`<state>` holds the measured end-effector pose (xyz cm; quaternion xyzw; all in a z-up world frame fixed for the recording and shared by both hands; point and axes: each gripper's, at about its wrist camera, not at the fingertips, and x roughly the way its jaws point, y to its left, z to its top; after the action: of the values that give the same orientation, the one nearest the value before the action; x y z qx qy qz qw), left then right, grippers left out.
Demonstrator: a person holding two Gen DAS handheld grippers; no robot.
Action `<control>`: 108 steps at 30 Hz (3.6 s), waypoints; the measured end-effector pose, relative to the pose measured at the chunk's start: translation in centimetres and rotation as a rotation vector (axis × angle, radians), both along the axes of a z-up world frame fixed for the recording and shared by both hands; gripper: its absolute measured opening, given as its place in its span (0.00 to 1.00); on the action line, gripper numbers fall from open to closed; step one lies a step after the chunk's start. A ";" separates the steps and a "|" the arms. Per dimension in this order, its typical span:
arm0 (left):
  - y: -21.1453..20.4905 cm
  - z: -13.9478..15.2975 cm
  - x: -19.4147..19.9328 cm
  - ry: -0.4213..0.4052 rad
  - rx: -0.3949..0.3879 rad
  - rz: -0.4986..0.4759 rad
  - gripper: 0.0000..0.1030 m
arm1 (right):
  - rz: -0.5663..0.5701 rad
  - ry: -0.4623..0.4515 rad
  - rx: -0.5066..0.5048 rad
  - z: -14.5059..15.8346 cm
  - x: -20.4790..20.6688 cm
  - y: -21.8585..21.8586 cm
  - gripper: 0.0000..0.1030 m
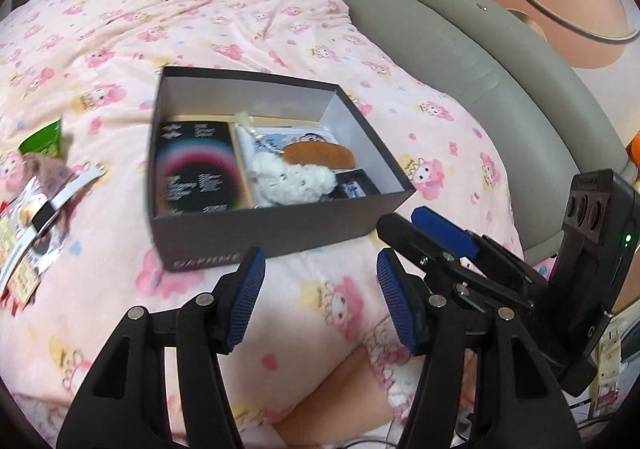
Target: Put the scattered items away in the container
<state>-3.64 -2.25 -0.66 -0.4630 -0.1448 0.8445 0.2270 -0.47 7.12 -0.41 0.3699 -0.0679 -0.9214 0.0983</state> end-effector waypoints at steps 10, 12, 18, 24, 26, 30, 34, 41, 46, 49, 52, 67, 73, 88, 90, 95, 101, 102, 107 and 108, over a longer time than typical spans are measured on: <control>-8.0 0.5 1.9 -0.054 -0.035 0.120 0.58 | 0.177 -0.008 0.066 0.6 0.0 -8.1 0.43; -10.2 0.8 2.3 -0.049 -0.020 0.160 0.58 | 0.232 -0.012 0.058 0.7 -0.4 -10.6 0.43; -18.5 1.1 2.9 -0.055 -0.016 0.296 0.62 | 0.399 -0.073 0.003 -0.4 -2.5 -17.8 0.43; -26.8 -2.4 1.5 -0.137 0.000 0.406 0.64 | 0.457 -0.187 0.017 -4.2 -5.7 -23.7 0.43; -28.8 -4.3 0.6 -0.176 0.011 0.421 0.63 | 0.474 -0.238 0.031 -6.0 -6.7 -25.1 0.43; -31.5 -8.4 -0.7 -0.250 0.030 0.416 0.62 | 0.493 -0.311 0.034 -8.8 -8.2 -26.6 0.43; -31.9 -10.8 -1.4 -0.287 0.113 0.321 0.62 | 0.433 -0.331 0.043 -10.0 -10.9 -26.5 0.43; -30.0 -14.2 -3.3 -0.349 0.012 0.226 0.62 | 0.364 -0.367 0.038 -12.1 -14.9 -27.5 0.43; -29.6 -15.1 -3.8 -0.341 0.001 0.200 0.53 | 0.344 -0.383 -0.008 -14.0 -16.9 -27.9 0.43; -29.3 -15.3 -3.8 -0.330 -0.052 0.201 0.30 | 0.365 -0.405 -0.075 -14.7 -17.1 -27.9 0.36; -29.1 -14.9 -3.4 -0.306 -0.082 0.196 0.27 | 0.392 -0.387 -0.057 -14.0 -16.1 -28.0 0.15; -34.8 -13.8 3.8 -0.296 -0.191 0.407 0.29 | 0.514 -0.338 -0.041 -10.7 -12.4 -28.7 0.10; -34.1 -14.4 6.4 -0.287 -0.141 0.447 0.50 | 0.525 -0.331 -0.044 -11.7 -13.8 -30.5 0.47; -36.4 -13.7 8.4 -0.228 -0.176 0.621 0.10 | 0.683 -0.418 -0.060 -13.0 -10.9 -32.9 0.08; -36.5 -13.6 8.8 -0.220 -0.168 0.632 0.10 | 0.685 -0.427 -0.090 -12.6 -10.5 -32.8 0.08; -35.7 -14.2 9.3 -0.237 -0.146 0.618 0.17 | 0.652 -0.452 -0.155 -11.7 -11.5 -32.2 0.23; -36.9 -13.5 11.6 -0.218 -0.053 0.712 0.41 | 0.587 -0.546 -0.236 -14.6 -13.1 -32.7 0.36; -37.3 -13.4 12.1 -0.212 -0.006 0.720 0.41 | 0.579 -0.545 -0.259 -14.8 -13.2 -32.6 0.36; -37.8 -14.4 12.7 -0.234 0.255 0.671 0.42 | 0.589 -0.515 -0.205 -15.2 -12.7 -33.5 0.11; -37.7 -14.9 12.5 -0.250 0.267 0.674 0.42 | 0.594 -0.521 -0.211 -15.3 -12.4 -33.5 0.08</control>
<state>8.87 -39.96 -15.52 -0.4549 -0.4244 0.7825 -0.0246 -12.91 -26.36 -15.71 0.5824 -0.0746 -0.7163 0.3770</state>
